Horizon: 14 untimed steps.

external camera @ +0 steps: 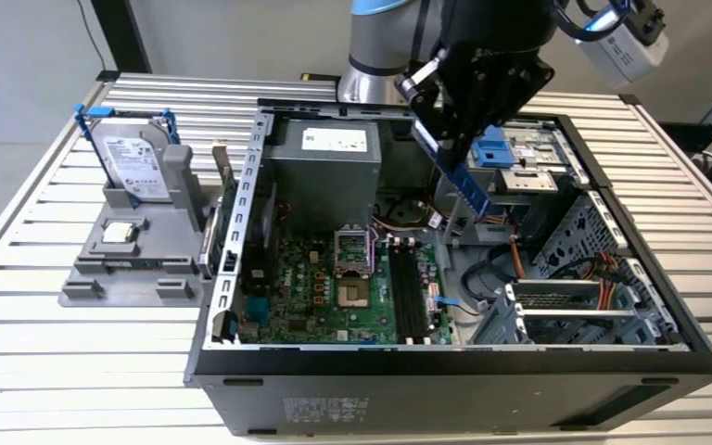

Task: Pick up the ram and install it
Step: 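Insert the ram into the slot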

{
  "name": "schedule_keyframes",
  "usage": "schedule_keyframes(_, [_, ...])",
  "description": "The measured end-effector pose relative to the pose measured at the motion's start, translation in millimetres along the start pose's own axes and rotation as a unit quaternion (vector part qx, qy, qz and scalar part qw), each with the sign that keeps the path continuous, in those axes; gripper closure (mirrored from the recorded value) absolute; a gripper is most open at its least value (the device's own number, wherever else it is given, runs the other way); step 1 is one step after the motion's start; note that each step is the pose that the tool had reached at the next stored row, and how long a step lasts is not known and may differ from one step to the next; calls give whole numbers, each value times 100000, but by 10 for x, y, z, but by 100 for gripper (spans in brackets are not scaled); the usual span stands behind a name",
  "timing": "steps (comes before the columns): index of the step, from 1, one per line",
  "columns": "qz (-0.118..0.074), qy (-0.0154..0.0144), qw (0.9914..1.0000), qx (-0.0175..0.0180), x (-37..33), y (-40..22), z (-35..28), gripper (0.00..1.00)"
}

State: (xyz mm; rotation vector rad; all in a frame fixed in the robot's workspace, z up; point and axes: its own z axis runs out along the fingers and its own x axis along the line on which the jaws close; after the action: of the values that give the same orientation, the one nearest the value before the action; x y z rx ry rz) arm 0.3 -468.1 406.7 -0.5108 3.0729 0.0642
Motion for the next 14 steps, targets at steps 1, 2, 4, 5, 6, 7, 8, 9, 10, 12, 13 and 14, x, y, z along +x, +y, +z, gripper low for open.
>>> schedule_keyframes(1, [519, -22, 99999, 17, 0, 0, 0, 100])
schedule_keyframes(2, [967, -38, 99995, 30, 0, 0, 0, 100])
schedule_keyframes(4, [1832, -71, 99983, 57, 0, 0, 0, 100])
schedule_keyframes(5, [2262, -82, 99974, 73, 0, 0, 0, 100])
schedule_keyframes(6, [2702, -99, 99963, 87, 0, 0, 0, 100])
schedule_keyframes(7, [3135, -118, 99951, 99, 0, 0, 0, 100])
schedule_keyframes(8, [3556, -133, 99937, 113, 0, 0, 0, 100])
schedule_keyframes(9, [4000, -149, 99920, 130, 0, 0, 0, 100])
schedule_keyframes(10, [4426, -164, 99902, 143, 0, 0, 0, 100])
schedule_keyframes(12, [5346, -196, 99857, 173, 0, 0, 0, 100])
schedule_keyframes(13, [5804, -215, 99831, 184, 0, 0, 0, 100])
schedule_keyframes(14, [6282, -232, 99802, 202, 0, 0, 0, 100])
